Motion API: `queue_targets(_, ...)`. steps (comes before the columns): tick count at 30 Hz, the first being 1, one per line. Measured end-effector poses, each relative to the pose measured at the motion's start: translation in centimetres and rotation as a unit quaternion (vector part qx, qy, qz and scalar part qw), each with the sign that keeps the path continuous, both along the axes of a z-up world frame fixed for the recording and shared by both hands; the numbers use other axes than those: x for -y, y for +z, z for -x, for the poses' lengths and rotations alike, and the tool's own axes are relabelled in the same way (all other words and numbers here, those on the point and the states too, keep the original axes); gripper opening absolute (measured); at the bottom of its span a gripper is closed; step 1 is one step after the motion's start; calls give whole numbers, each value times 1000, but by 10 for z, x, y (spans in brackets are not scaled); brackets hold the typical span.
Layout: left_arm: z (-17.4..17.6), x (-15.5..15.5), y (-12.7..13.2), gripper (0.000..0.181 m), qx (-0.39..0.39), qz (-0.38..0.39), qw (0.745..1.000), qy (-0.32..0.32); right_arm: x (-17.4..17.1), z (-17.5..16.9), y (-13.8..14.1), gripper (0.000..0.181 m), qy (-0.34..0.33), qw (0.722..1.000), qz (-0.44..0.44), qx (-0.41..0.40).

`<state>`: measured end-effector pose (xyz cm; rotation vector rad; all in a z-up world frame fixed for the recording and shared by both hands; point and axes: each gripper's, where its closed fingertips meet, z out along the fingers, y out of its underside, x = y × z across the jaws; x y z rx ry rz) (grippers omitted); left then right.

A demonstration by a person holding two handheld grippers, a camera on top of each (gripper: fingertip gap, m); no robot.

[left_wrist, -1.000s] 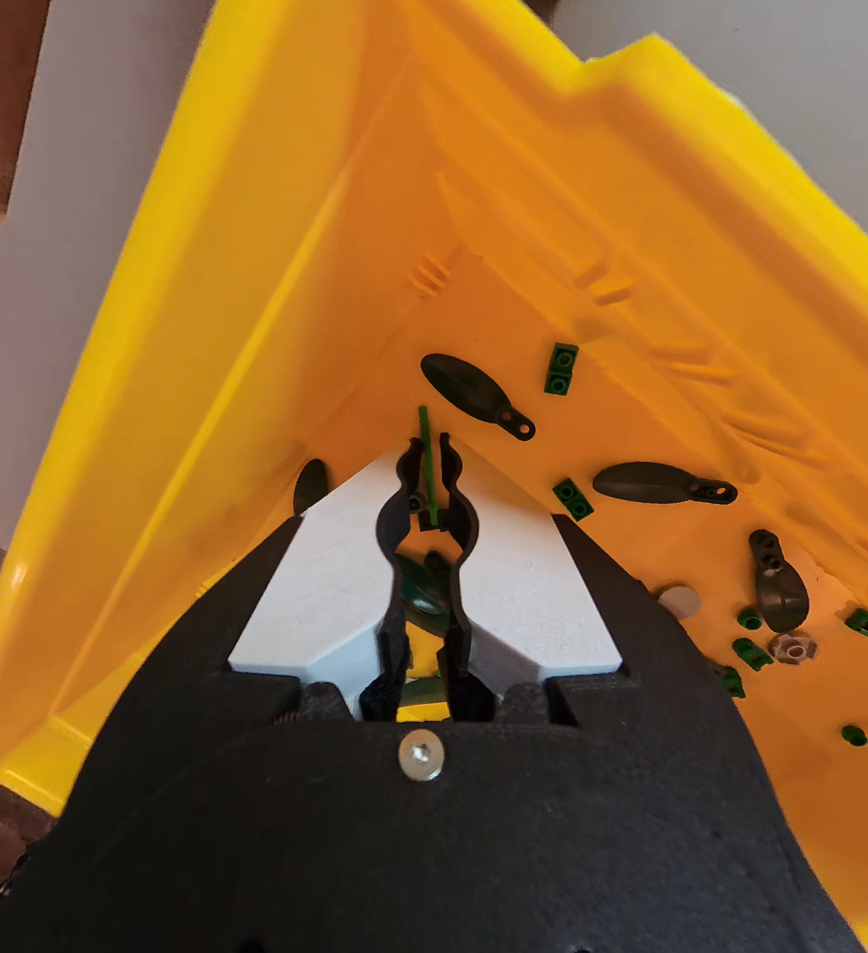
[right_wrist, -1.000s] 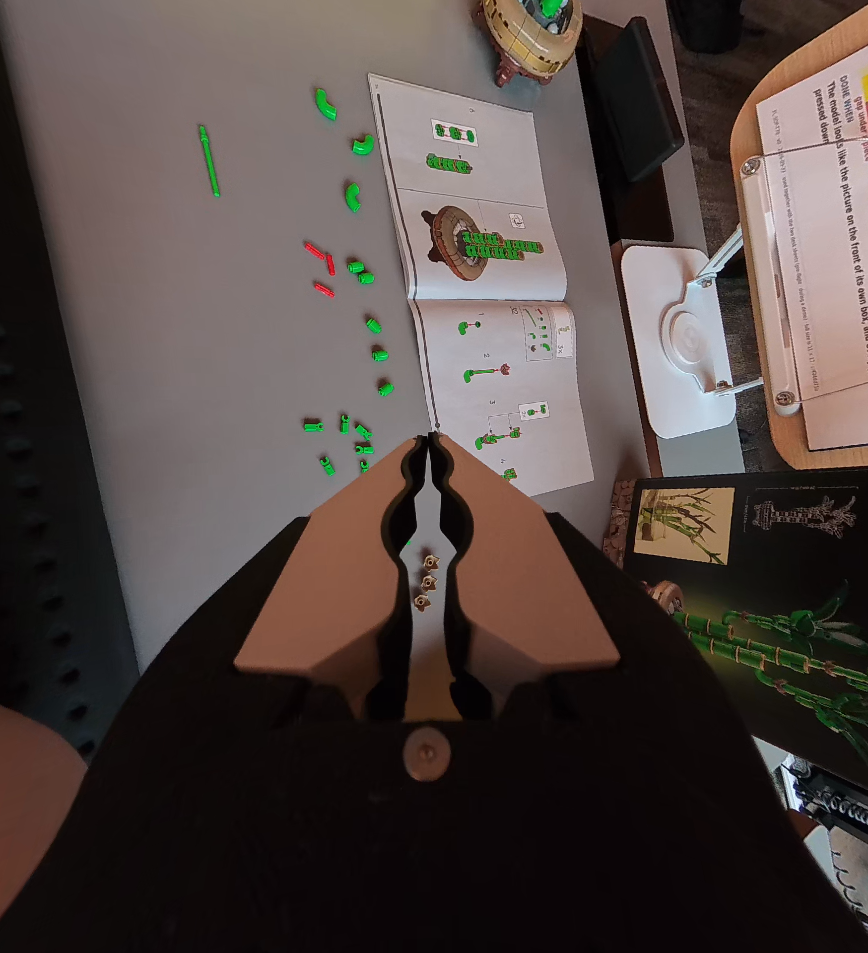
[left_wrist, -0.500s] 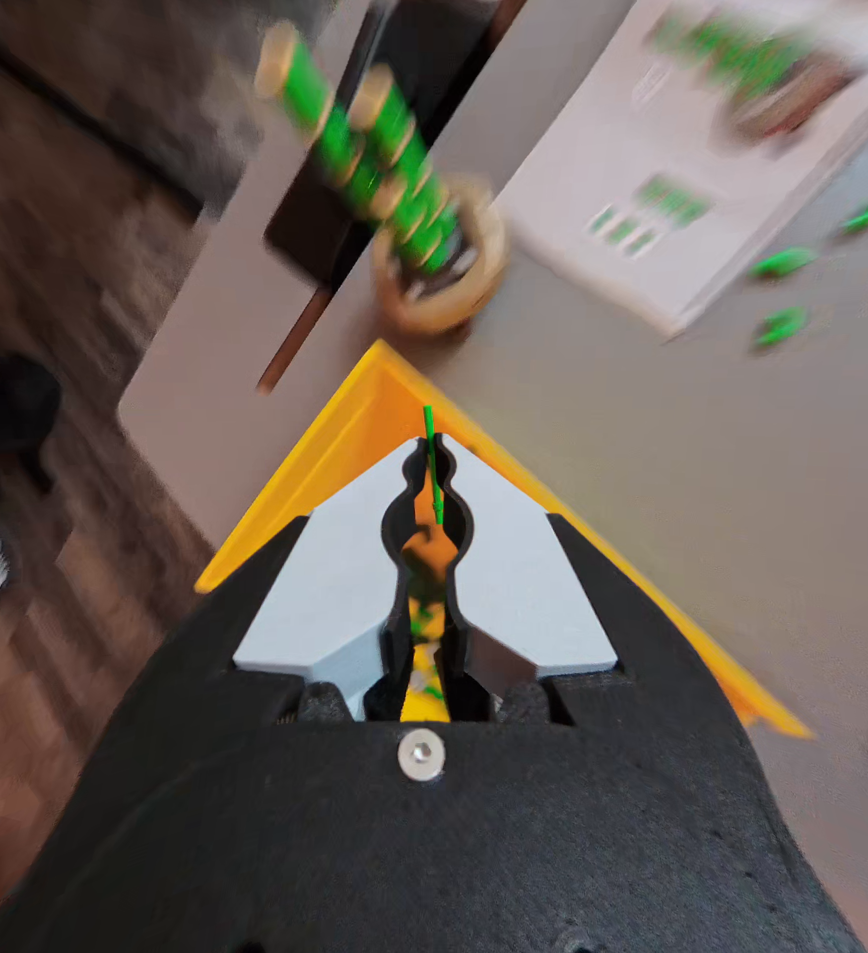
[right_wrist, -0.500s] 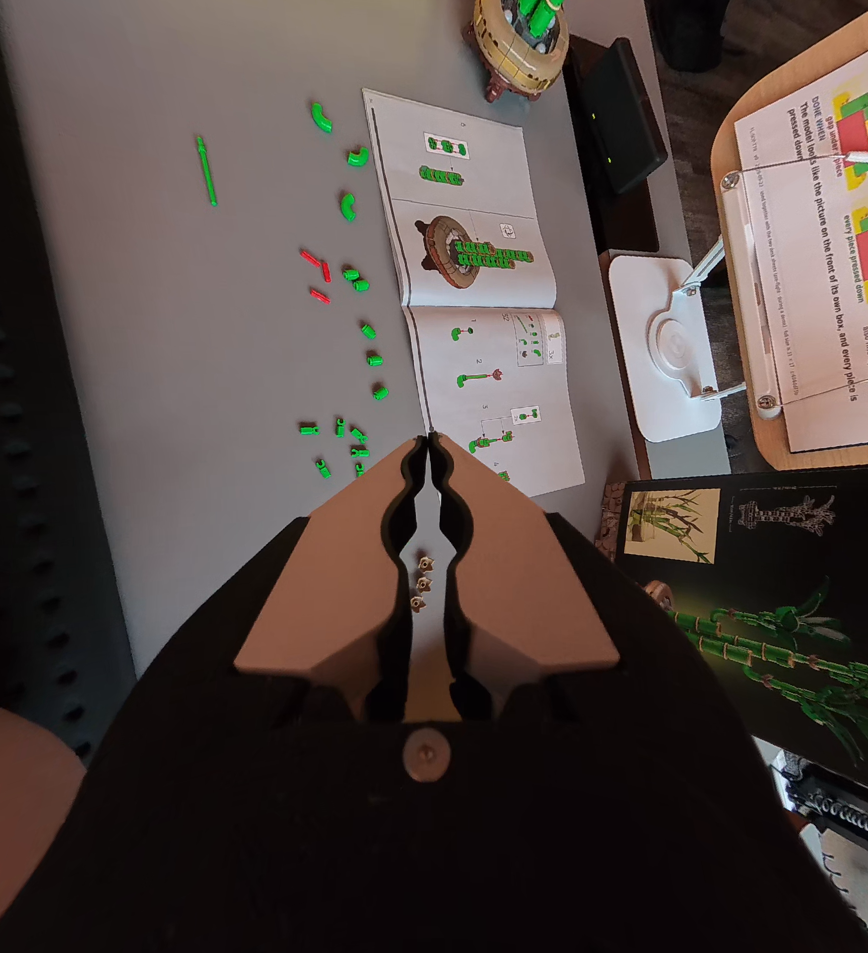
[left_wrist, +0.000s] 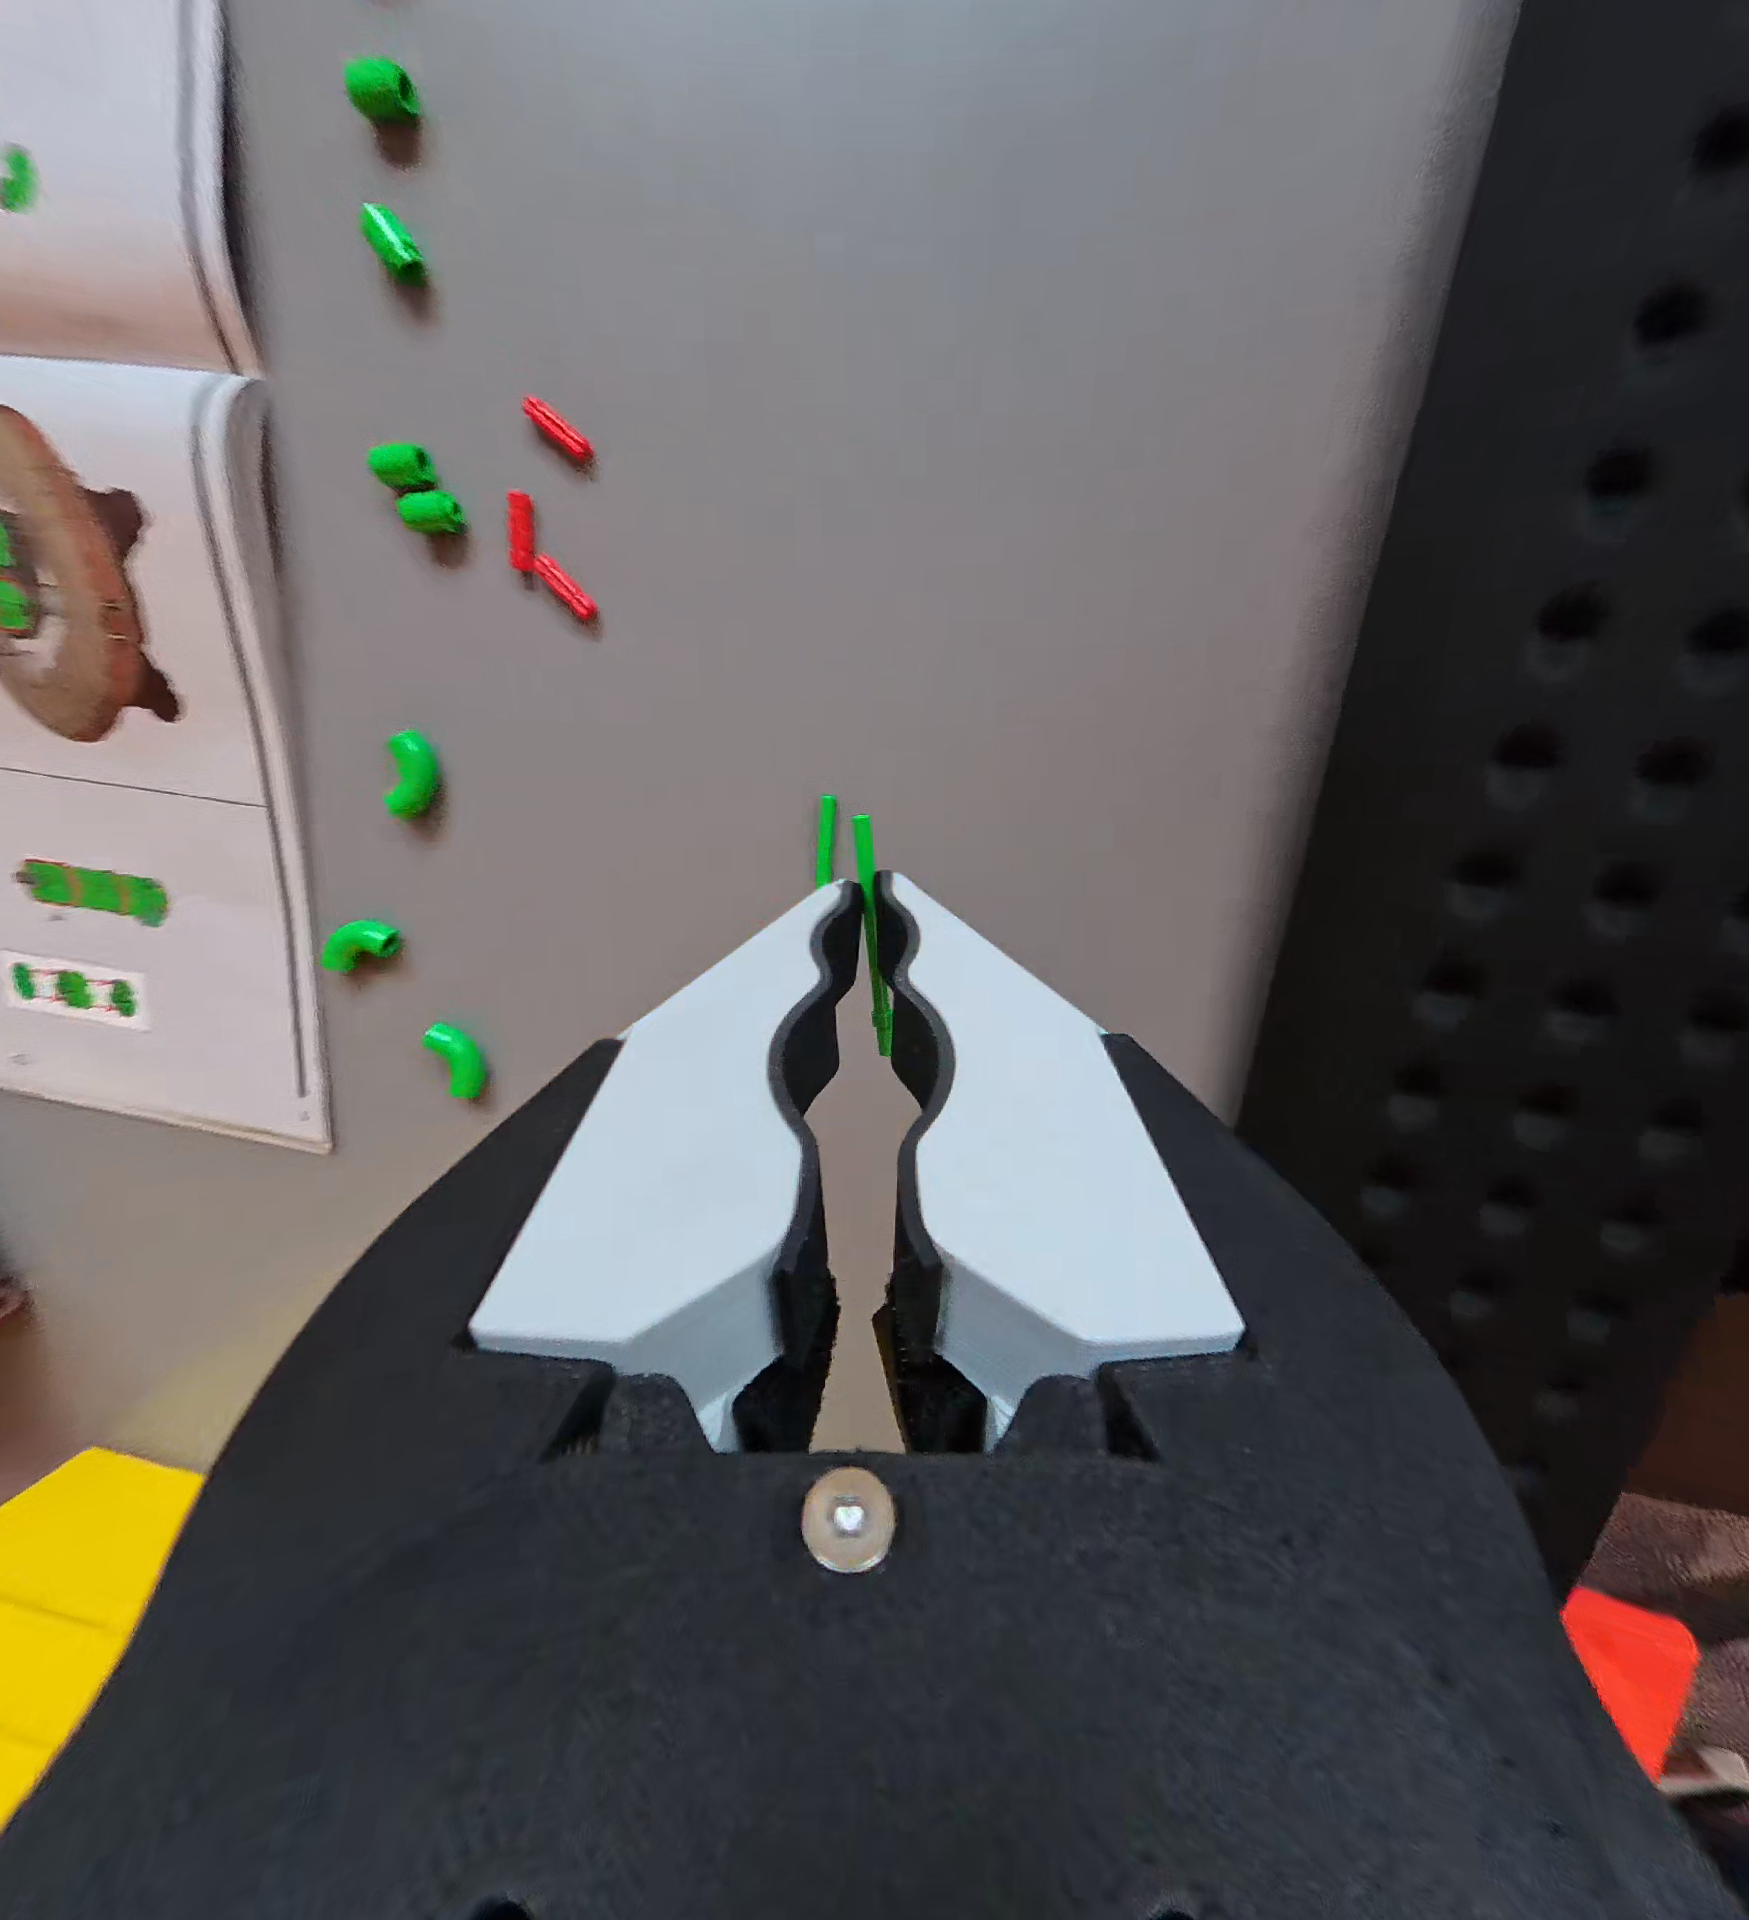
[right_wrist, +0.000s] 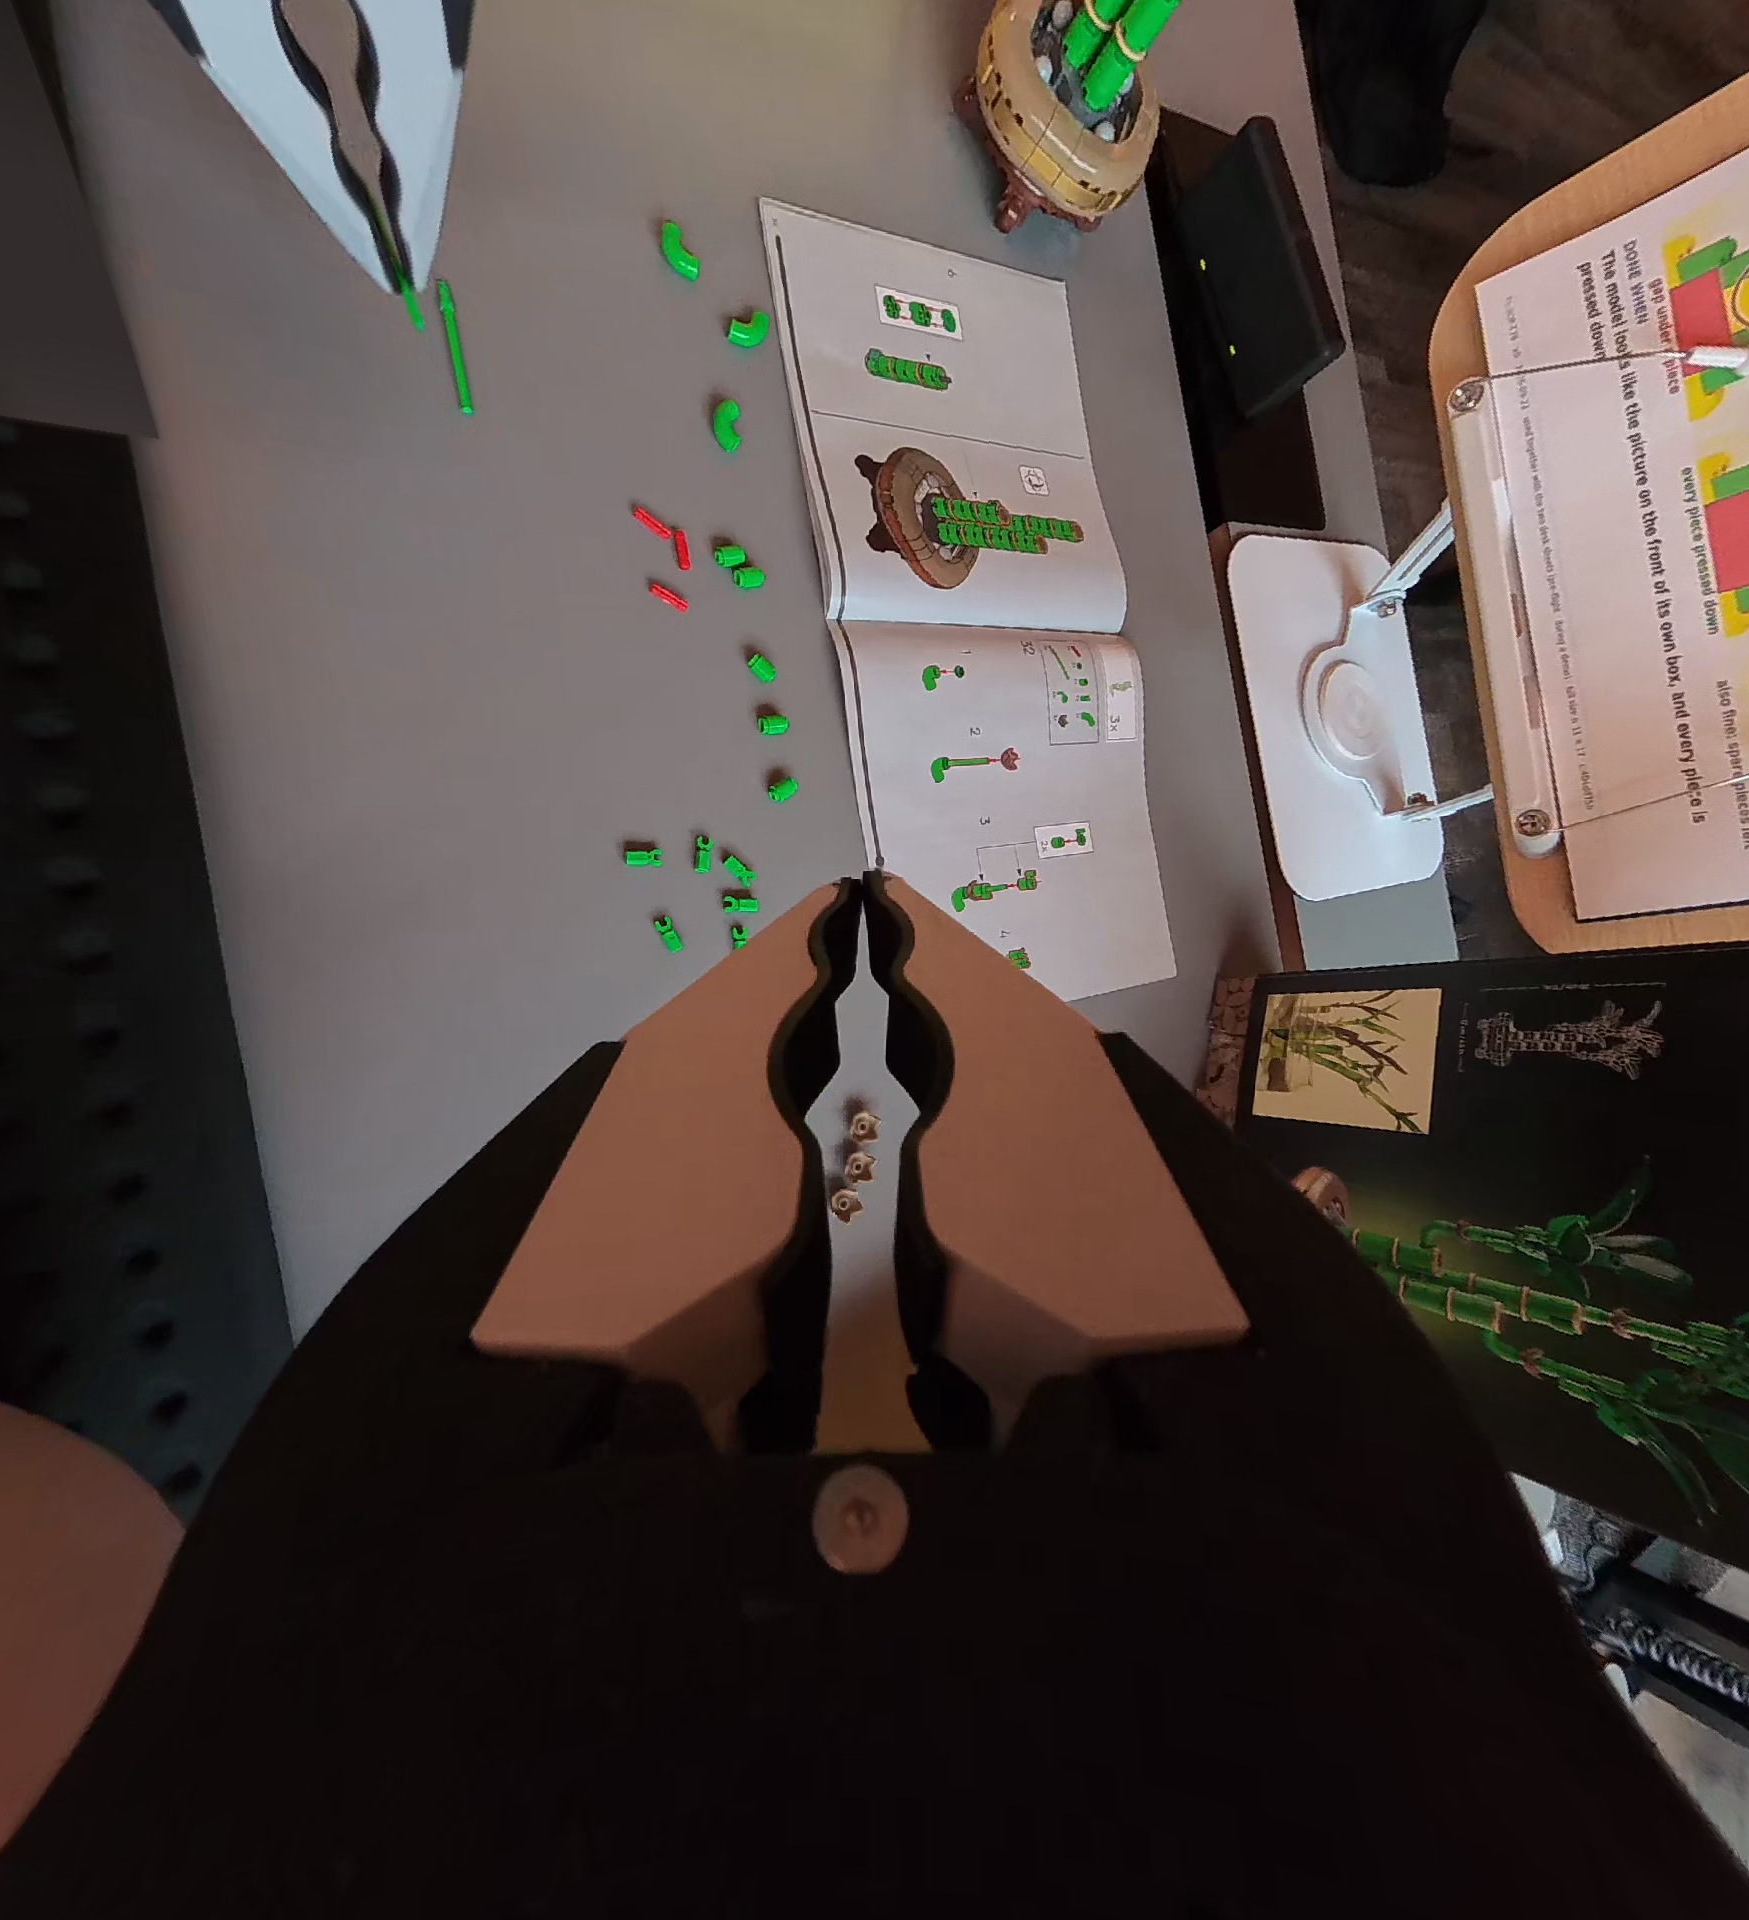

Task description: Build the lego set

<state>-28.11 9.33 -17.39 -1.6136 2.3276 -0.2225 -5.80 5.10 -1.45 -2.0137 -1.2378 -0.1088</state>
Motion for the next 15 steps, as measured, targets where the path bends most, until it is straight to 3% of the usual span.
queue_targets(1,0,1,-7,0,-12,3,1000,-3,1,-2,2,0,-2,1000,-3,-1)
queue_targets(6,0,-5,-24,0,-38,-56,997,-29,7,-4,10,0,2,1000,-19,-15)
queue_targets(15,1,-4,-34,1,-60,-53,996,-47,9,-7,13,0,4,1000,-25,-18)
